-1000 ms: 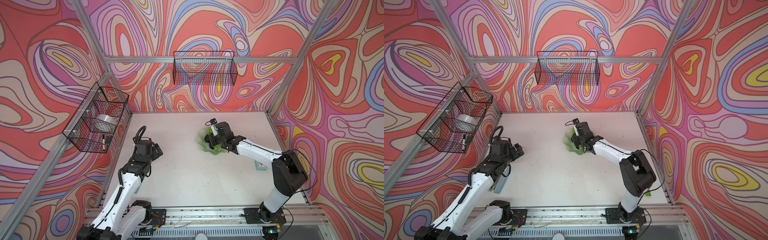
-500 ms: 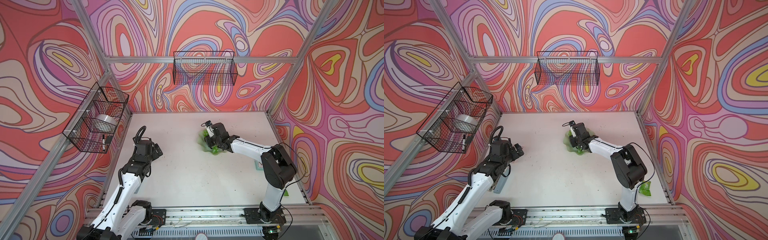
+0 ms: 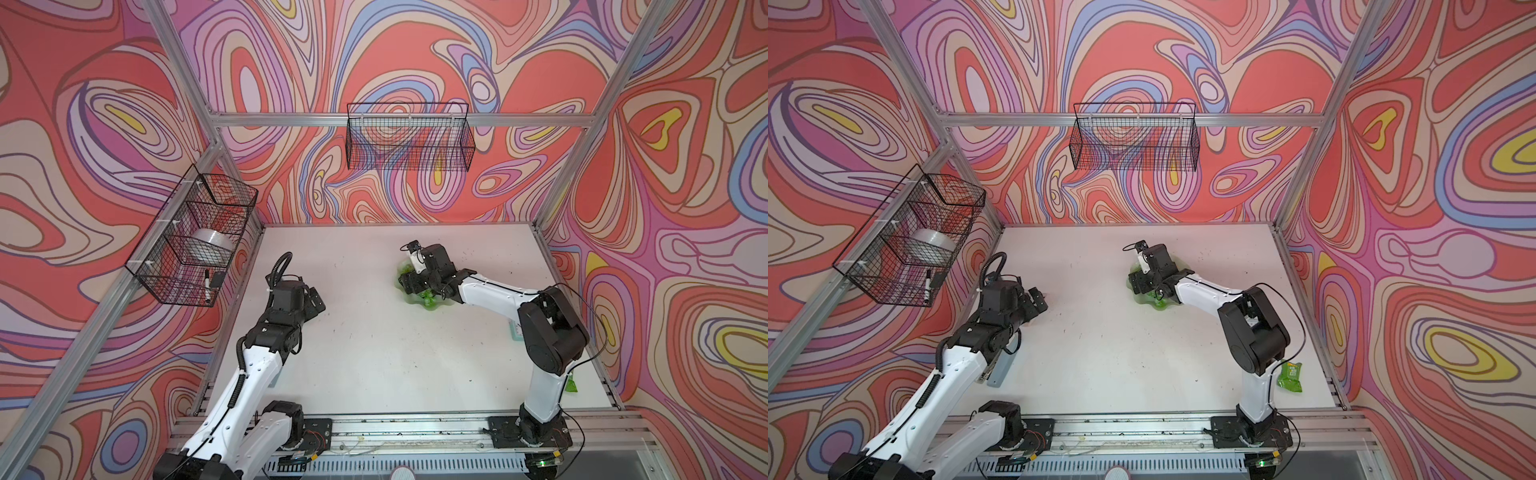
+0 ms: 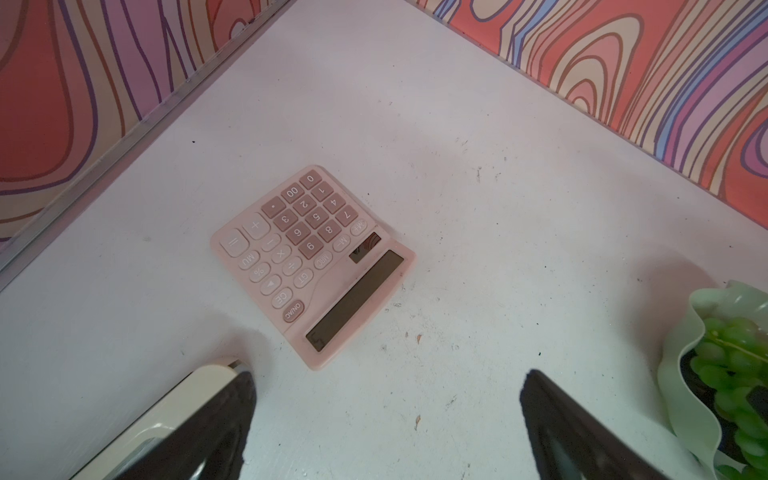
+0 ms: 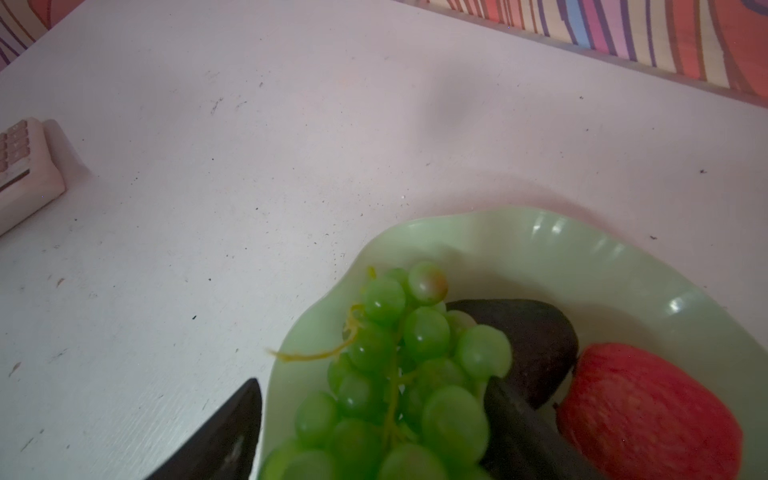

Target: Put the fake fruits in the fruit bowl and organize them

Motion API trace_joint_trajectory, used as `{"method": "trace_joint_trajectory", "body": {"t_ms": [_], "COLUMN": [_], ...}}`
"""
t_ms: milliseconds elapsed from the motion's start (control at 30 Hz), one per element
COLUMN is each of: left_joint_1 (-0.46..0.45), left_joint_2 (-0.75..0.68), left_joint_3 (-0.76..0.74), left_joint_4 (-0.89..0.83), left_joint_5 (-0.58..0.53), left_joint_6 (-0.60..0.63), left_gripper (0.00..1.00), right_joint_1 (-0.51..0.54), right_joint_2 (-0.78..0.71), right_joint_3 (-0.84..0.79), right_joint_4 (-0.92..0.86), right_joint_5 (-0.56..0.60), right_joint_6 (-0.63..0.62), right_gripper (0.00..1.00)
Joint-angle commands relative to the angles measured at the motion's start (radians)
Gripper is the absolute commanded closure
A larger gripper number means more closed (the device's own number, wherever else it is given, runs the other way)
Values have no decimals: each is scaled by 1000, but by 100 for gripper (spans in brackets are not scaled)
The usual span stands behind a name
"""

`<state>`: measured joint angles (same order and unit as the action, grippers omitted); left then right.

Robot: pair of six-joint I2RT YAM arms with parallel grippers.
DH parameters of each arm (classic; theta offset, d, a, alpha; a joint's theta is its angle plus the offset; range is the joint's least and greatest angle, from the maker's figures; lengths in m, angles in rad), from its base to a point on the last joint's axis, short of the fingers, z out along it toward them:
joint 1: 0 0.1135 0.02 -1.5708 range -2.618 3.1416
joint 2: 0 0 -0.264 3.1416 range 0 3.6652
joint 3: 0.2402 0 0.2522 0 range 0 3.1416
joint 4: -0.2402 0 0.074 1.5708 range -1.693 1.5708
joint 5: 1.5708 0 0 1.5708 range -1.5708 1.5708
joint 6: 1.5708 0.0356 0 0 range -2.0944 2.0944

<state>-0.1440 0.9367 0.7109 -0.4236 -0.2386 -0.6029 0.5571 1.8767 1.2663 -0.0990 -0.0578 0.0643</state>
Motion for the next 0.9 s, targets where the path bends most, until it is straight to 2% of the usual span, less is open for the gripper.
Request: {"method": "trace_joint_trajectory", "body": {"t_ms": [0,200,367,467,567,600,700,767,867], "left_joint_1": [6,6,6,6,6,6,6,6,6], "left_joint_2": [-16,-78,-123,-122,-106,-99,-79,-76,-81], "left_joint_3": [-3,-35,-94,-118,-122,-122,-138,-176,-294], "left_joint_4": [-23,61,178,230,243,245,273,332,513], "left_joint_5": [-23,16,13,10,-3,-14,-74,-119,-172], "left_joint_6": [16,56,57,74,100,108,146,178,240], "left_gripper": [0,0,0,0,0,0,0,0,0], "right_joint_1": [-3,-38,-166,-248,-351,-373,-399,-410,-411], "right_joint_2": [-36,-160,-356,-476,-572,-599,-650,-656,-634], "right_joint_3": [14,-33,-231,-390,-512,-557,-690,-749,-802], "right_joint_4": [39,123,271,350,339,340,402,457,546], "right_joint_5": [-25,-57,-46,47,137,201,373,406,465], "right_joint_6": [31,68,166,181,225,217,163,139,124], "right_gripper": [2,2,2,2,2,2,2,2,2]}}
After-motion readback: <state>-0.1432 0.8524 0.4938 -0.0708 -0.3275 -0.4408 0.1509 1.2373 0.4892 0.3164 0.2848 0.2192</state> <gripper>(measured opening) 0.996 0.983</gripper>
